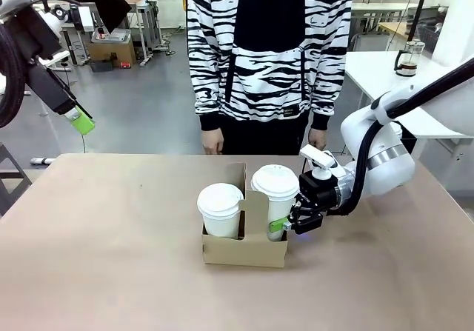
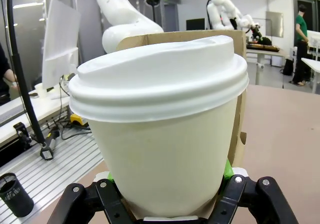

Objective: Pour a drink into a cup and package it in a carrier.
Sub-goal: Insert the held 600 ml Paper Cup into the Cup Carrier.

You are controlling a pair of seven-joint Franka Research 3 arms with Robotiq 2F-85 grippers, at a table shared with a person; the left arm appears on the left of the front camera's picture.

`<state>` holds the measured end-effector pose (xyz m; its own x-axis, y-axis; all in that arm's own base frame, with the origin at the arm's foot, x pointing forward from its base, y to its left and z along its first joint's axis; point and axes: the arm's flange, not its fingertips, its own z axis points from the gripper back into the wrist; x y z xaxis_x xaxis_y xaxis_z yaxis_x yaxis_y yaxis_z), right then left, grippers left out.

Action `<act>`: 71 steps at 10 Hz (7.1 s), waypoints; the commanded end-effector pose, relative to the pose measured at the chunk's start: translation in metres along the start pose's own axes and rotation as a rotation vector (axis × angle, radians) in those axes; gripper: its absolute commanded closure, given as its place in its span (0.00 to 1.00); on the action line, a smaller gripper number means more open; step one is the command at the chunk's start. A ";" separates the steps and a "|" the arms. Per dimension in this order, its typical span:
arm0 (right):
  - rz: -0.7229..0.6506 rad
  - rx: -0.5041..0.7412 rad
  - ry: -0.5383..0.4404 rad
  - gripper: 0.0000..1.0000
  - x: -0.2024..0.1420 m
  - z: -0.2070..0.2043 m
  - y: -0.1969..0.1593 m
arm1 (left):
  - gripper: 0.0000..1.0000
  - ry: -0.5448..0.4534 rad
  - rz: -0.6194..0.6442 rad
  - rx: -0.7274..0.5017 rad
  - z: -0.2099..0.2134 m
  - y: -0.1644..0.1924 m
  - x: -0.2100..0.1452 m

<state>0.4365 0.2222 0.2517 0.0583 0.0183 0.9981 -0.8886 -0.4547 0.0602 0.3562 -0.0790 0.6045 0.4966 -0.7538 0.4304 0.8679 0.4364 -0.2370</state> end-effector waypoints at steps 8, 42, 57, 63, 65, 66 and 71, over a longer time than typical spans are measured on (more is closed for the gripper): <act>-0.006 0.006 0.074 0.00 -0.006 0.016 0.000 | 0.02 -0.002 0.015 -0.001 0.003 -0.001 0.003; -0.468 -0.926 0.433 0.00 0.149 0.257 0.160 | 0.02 -0.002 0.015 -0.001 0.003 -0.001 0.003; -0.468 -0.926 0.433 0.00 0.149 0.257 0.160 | 0.02 -0.002 0.015 -0.001 0.003 -0.001 0.003; -0.468 -0.926 0.433 0.00 0.149 0.257 0.160 | 0.02 -0.002 0.015 -0.001 0.003 -0.001 0.003; -0.468 -0.926 0.433 0.00 0.149 0.257 0.160 | 0.02 -0.002 0.015 -0.001 0.003 -0.001 0.003; -0.468 -0.926 0.433 0.00 0.149 0.257 0.160 | 0.02 -0.002 0.015 -0.001 0.003 -0.001 0.003; -0.468 -0.926 0.433 0.00 0.149 0.257 0.160 | 0.02 -0.002 0.015 -0.001 0.003 -0.001 0.003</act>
<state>0.4175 -0.0738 0.4067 0.4804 0.4031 0.7789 -0.8188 0.5244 0.2337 0.3569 -0.0793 0.6051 0.4972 -0.7539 0.4295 0.8676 0.4380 -0.2354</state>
